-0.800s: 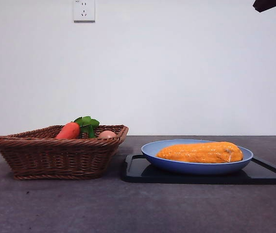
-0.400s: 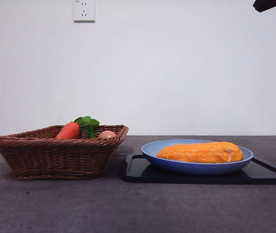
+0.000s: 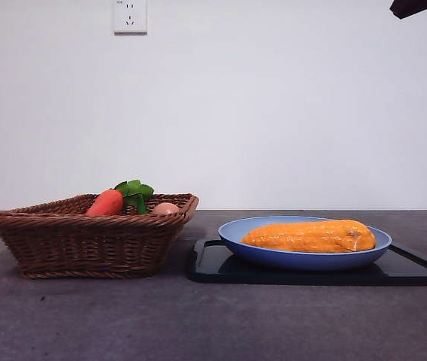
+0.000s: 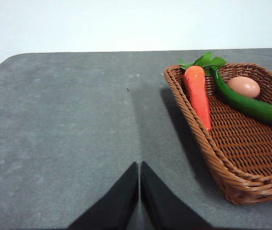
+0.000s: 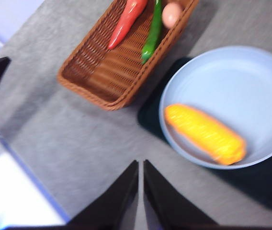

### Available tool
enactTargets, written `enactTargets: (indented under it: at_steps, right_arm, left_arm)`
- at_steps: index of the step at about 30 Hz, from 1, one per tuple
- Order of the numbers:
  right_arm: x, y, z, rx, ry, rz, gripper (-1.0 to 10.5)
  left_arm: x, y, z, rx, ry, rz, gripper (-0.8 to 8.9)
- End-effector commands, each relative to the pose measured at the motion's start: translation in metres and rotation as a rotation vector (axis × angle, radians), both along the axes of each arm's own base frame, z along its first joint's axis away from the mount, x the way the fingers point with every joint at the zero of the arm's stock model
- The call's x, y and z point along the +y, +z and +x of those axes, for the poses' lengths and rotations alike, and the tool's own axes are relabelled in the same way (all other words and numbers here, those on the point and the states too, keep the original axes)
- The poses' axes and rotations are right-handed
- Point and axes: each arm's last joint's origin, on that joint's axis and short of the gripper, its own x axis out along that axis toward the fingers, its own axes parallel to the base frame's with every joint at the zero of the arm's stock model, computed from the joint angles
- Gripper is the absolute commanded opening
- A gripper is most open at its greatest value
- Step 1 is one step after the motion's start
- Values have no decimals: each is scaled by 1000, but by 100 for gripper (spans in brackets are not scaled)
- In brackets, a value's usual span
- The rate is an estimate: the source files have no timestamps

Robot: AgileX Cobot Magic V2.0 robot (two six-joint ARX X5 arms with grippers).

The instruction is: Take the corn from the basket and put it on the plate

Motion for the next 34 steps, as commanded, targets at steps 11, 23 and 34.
enactTargets:
  at_steps: [11, 23, 34]
  right_arm:
    - [-43, -4, -20, -517, -314, -74, 2]
    - [-59, -96, -54, -777, -577, -114, 2]
    - [-59, -158, -56, -694, -613, -86, 2]
  left_arm:
    - [0, -10, 1, 28, 3, -8, 8]
    - [0, -10, 1, 28, 3, -8, 8]
    - [0, -10, 1, 28, 3, -8, 8]
